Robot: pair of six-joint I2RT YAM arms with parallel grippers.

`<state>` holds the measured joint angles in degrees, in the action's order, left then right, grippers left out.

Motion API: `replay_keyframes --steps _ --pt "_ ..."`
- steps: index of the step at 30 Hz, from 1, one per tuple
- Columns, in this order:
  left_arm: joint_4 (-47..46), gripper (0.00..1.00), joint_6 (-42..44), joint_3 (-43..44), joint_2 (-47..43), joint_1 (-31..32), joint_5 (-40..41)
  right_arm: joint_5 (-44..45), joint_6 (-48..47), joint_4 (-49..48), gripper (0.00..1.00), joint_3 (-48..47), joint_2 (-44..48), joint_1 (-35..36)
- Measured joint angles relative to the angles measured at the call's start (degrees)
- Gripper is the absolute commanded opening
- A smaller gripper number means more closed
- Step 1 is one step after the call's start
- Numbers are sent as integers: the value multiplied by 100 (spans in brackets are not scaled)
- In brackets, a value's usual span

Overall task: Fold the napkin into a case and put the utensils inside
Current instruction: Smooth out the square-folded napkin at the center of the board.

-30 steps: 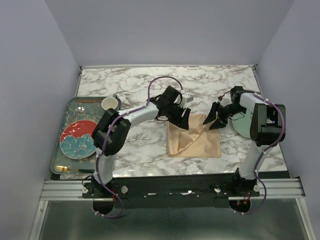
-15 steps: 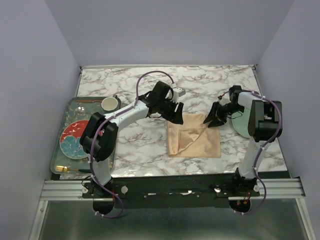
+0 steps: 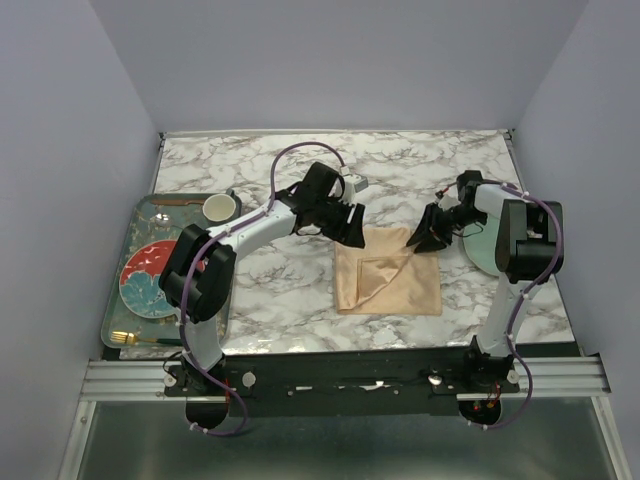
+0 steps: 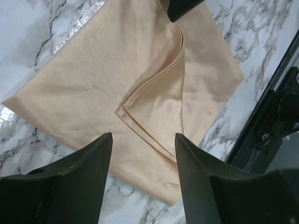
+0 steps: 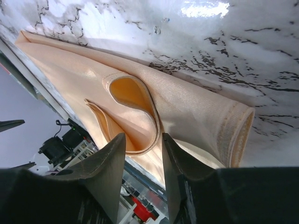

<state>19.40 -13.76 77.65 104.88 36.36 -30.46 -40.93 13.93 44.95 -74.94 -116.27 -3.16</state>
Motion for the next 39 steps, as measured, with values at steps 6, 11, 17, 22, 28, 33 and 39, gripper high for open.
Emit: replay_keyframes --steps 6,11,17,22,28,33,39 --pt "-2 65 -79 0 0 -31 4 216 46 -2 39 2 -2 74" --pt "-7 65 -116 0 0 -42 4 413 94 -2 40 26 22 138" --pt "-9 65 -138 0 0 -42 7 474 146 0 35 26 35 214" --pt "-7 65 -151 0 0 -50 7 535 153 2 32 28 35 247" --pt "-37 65 -175 0 0 -79 7 535 151 20 30 28 44 251" --pt "-85 65 -197 0 0 -90 7 531 155 37 31 35 92 273" --pt "-114 65 -216 0 0 -103 7 527 166 55 31 48 155 275"
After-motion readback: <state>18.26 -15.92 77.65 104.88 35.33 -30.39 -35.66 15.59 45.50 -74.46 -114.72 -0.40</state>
